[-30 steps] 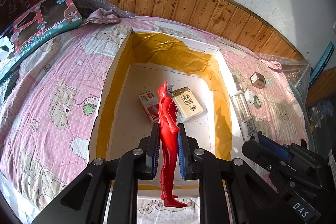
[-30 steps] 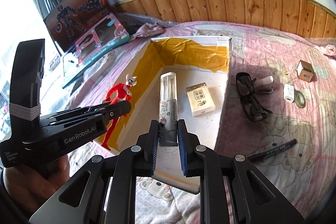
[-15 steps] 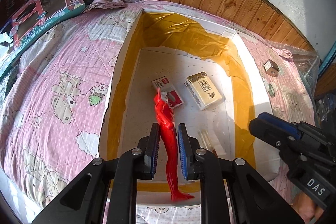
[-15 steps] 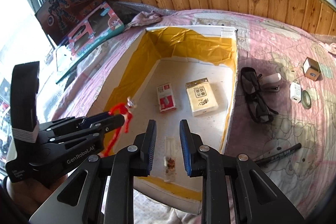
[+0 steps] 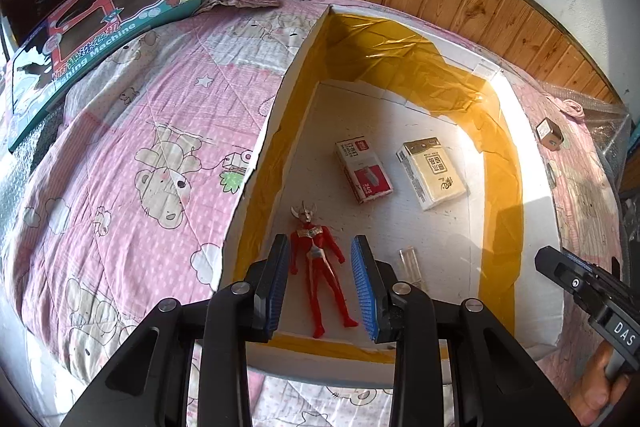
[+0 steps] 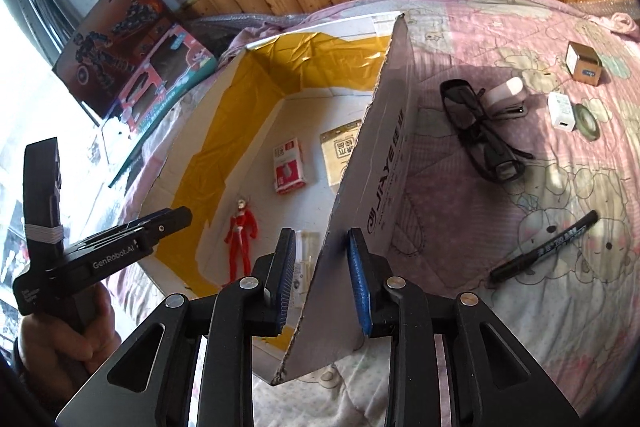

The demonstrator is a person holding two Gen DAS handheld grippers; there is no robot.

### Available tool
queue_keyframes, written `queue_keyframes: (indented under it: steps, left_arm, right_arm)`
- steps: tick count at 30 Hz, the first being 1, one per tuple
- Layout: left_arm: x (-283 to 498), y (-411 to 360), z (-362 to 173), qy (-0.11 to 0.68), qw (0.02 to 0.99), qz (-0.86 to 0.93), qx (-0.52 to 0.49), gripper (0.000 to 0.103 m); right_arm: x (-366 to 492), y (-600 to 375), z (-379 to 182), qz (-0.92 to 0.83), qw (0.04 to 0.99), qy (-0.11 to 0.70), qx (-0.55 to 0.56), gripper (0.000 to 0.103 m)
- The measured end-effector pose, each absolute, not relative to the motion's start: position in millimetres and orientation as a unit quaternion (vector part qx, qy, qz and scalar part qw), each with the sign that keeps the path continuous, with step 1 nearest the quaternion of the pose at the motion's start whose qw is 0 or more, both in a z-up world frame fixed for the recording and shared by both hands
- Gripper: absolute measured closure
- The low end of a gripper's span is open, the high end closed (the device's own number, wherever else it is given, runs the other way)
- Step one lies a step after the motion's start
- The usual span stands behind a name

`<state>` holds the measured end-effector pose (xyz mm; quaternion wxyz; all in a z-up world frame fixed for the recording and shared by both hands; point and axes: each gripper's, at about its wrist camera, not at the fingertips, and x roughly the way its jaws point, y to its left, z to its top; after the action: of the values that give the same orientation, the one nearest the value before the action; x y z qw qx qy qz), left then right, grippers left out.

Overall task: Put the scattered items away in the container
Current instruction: 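Open both tools to drop the glue stick and red figure into the box, then grasp the black marker with the right tool while the left tool grasps the black glasses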

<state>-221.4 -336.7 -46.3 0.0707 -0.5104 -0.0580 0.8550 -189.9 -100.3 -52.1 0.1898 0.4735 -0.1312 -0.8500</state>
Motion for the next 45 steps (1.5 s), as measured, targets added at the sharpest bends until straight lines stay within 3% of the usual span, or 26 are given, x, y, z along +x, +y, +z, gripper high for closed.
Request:
queue_keyframes:
  steps: [4, 9, 28, 34, 38, 45]
  left_arm:
    - [-213, -356, -30, -0.103, 0.073, 0.864, -0.488, 0.070]
    - [-200, -346, -12, -0.098, 0.096, 0.870, -0.473, 0.070]
    - [-164, -166, 19, -0.016, 0.251, 0.852, -0.460, 0.070]
    - [-178, -122, 2, -0.023, 0.254, 0.836, -0.487, 0.062]
    - [-195, -99, -12, -0.027, 0.231, 0.833, -0.502, 0.051]
    - [-239, -66, -39, -0.038, 0.194, 0.829, -0.522, 0.048]
  right_arm:
    - [-185, -93, -49, -0.856, 0.188, -0.149, 0.458, 0.073]
    - [-175, -67, -55, -0.854, 0.189, -0.184, 0.448, 0.071]
    - [-133, 39, -77, -0.852, 0.111, -0.261, 0.441, 0.068]
    - [-135, 72, -93, -0.841, 0.083, -0.286, 0.452, 0.068]
    - [-145, 87, -106, -0.829, 0.070, -0.301, 0.465, 0.067]
    - [-171, 100, -124, -0.816, 0.052, -0.313, 0.483, 0.063]
